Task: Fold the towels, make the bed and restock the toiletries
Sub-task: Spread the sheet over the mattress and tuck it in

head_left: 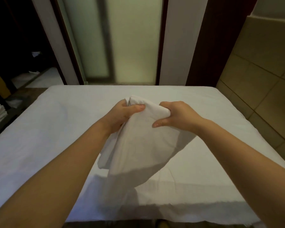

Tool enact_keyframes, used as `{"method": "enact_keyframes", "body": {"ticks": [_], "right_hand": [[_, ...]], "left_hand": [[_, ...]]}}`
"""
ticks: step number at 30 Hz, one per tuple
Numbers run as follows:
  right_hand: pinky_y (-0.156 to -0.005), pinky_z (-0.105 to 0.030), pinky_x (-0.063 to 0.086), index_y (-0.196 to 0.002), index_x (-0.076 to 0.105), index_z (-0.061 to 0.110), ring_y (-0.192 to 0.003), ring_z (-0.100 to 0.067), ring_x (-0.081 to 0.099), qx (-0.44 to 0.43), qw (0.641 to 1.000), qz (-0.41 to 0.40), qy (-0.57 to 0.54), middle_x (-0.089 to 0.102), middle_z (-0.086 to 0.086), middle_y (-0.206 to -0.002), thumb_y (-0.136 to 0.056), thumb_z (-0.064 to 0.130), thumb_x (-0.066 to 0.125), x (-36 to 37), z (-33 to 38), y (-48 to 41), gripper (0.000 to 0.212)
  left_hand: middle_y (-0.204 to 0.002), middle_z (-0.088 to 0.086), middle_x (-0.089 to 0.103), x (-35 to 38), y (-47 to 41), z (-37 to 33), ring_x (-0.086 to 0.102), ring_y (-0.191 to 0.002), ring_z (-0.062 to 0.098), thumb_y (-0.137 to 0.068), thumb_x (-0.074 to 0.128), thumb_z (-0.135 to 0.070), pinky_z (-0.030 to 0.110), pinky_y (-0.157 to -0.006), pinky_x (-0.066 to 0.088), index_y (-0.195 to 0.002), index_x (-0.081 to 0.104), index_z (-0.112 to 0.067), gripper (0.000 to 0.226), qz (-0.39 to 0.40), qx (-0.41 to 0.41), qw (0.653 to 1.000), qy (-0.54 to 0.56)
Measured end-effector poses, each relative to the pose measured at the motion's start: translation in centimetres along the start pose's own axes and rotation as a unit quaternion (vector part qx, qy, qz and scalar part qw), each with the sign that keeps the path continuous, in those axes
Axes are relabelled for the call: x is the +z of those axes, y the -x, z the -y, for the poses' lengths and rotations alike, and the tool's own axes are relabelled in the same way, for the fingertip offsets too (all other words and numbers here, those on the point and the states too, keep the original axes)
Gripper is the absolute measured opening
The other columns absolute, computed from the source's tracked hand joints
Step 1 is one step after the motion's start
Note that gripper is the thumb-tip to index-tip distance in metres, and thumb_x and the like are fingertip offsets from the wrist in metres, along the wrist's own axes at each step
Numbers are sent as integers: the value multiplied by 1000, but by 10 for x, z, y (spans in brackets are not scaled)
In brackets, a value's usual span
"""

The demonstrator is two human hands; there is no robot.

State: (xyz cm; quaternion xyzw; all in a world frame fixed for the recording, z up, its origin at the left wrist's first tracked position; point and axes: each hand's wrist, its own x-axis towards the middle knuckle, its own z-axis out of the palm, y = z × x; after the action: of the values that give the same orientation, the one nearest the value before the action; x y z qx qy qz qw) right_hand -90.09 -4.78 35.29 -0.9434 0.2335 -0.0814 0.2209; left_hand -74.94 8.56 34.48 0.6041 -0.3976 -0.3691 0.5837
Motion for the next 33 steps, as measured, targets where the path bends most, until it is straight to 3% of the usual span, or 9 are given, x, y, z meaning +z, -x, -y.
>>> {"method": "enact_keyframes", "body": {"ticks": [2, 6, 8, 13, 16, 20, 23, 28, 33], "right_hand": [[-73, -35, 48, -81, 60, 32, -79, -14, 57, 2, 999, -33, -8, 62, 12, -79, -68, 60, 73, 7, 6, -3, 33], [-62, -33, 41, -66, 56, 22, -68, -13, 54, 10, 996, -84, 1, 57, 7, -64, -72, 66, 66, 9, 23, -4, 45], [-60, -33, 41, -68, 60, 19, -68, -15, 55, 9, 996, -86, -2, 58, 4, -65, -73, 66, 64, 4, 27, 2, 48], [-71, -39, 55, -80, 70, 20, -72, -16, 66, 22, 994, -61, -93, 70, 0, -77, -73, 56, 71, -9, 29, 19, 37], [-62, -26, 59, -88, 71, 22, -70, -12, 69, 63, 976, -49, -202, 72, 2, -81, -81, 43, 70, -20, 23, 27, 23], [-62, -25, 56, -92, 70, 24, -69, -12, 71, 125, 943, -77, -298, 73, 4, -82, -86, 48, 62, -19, -5, 12, 26], [-60, -23, 48, -92, 69, 24, -70, -10, 69, 197, 910, -104, -349, 72, 7, -82, -88, 51, 58, 8, -56, -15, 29], [-86, -36, 47, -119, 58, 9, -102, -31, 60, 368, 901, -50, -225, 65, -15, -116, -93, 42, 53, 119, -193, -54, 42], [-109, -42, 32, -147, 30, 18, -134, -34, 37, 356, 927, 107, -57, 35, -15, -149, -96, 38, 49, 263, -266, -56, 58]], "left_hand": [[-84, -8, 69, -8, 1, 1, 67, -78, 6, -91, 59, -16, 21, -66, 55, -102, 61, -20, 12, -28, 20, 999, -24], [-115, -8, 60, -27, 17, 38, 62, -102, 9, -59, 82, -44, 26, -82, 54, -131, 44, -27, 83, -24, -60, 995, -77], [-114, -8, 65, -32, 31, 71, 65, -100, 9, -46, 81, -48, 24, -80, 54, -131, 49, -23, 94, 2, -105, 993, -48], [-94, -2, 75, -32, 39, 95, 71, -89, 20, -44, 82, -41, 28, -73, 55, -107, 67, -15, 70, 17, -121, 993, 3], [-96, -5, 74, -40, 33, 71, 70, -90, 18, -59, 78, -35, 27, -74, 55, -104, 66, -23, 48, 47, -67, 997, -17], [-97, -13, 68, -50, -3, 25, 65, -87, 8, -76, 75, -35, 10, -68, 48, -103, 64, -28, 30, 48, -12, 985, -164], [-118, -2, 61, -39, -72, 25, 55, -107, 18, -88, 64, -30, 22, -83, 42, -121, 57, -21, 35, -14, 29, 915, -403], [-155, 7, 20, -12, -138, 151, 14, -144, 25, -98, 44, -37, 54, -113, 9, -148, 21, -21, 58, 37, -85, 694, -714], [-160, 2, -7, 4, -105, 335, -3, -147, 22, -101, 23, -48, 56, -114, 3, -152, 4, -28, 59, 137, -307, 701, -629]]}}
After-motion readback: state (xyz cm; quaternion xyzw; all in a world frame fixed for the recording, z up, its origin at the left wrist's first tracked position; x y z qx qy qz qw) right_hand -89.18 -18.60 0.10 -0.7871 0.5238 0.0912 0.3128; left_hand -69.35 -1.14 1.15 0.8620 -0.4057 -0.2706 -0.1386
